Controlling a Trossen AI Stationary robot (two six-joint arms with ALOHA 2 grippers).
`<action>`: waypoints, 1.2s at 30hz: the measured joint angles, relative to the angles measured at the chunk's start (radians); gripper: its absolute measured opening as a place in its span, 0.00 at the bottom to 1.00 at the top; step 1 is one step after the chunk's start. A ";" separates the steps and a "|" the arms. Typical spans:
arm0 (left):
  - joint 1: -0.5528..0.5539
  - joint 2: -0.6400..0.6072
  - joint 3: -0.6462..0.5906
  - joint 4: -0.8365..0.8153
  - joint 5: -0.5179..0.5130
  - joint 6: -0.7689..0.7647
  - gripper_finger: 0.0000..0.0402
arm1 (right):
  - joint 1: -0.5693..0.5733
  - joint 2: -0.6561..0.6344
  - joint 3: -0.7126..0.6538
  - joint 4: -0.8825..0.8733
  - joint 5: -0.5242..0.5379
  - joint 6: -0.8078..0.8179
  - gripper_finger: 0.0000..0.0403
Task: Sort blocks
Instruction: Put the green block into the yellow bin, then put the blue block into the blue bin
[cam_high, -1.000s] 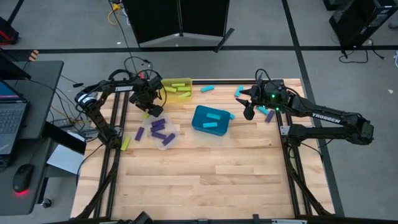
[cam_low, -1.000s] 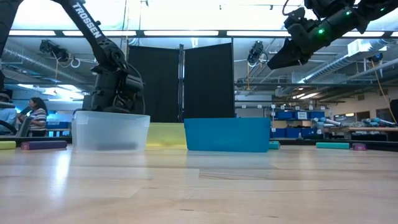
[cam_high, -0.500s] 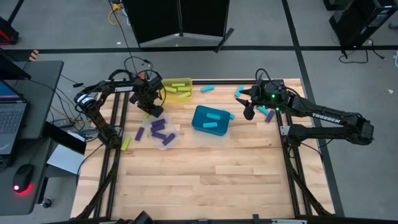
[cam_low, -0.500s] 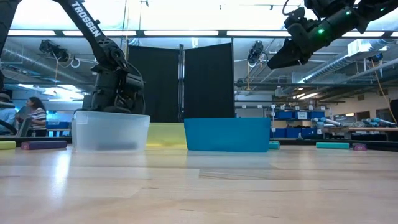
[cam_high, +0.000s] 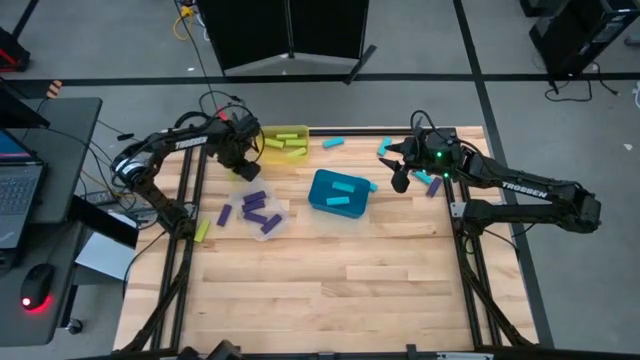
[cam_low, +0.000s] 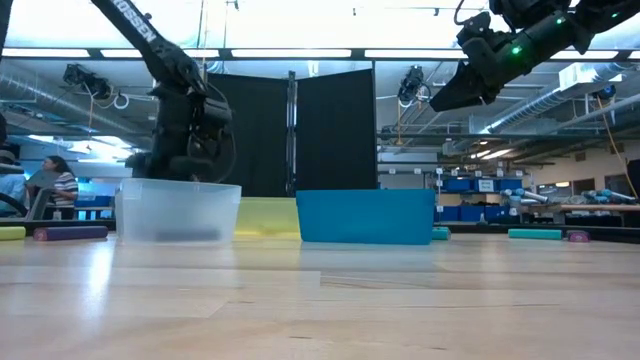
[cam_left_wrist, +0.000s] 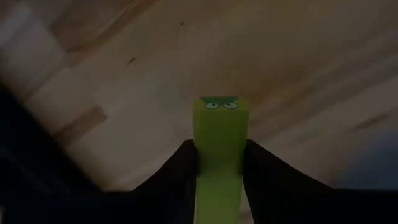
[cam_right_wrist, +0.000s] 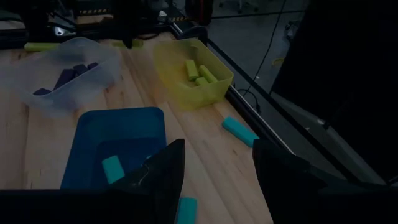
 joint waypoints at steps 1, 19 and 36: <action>-0.001 -0.019 0.006 -0.013 -0.008 0.000 0.26 | 0.000 0.000 0.000 0.000 0.000 0.000 0.50; -0.057 -0.084 0.200 0.424 0.103 0.058 0.26 | -0.001 0.000 0.000 0.016 0.011 0.014 0.50; -0.045 0.123 0.254 0.490 0.102 0.078 0.60 | 0.000 0.000 0.000 0.015 0.027 0.073 0.50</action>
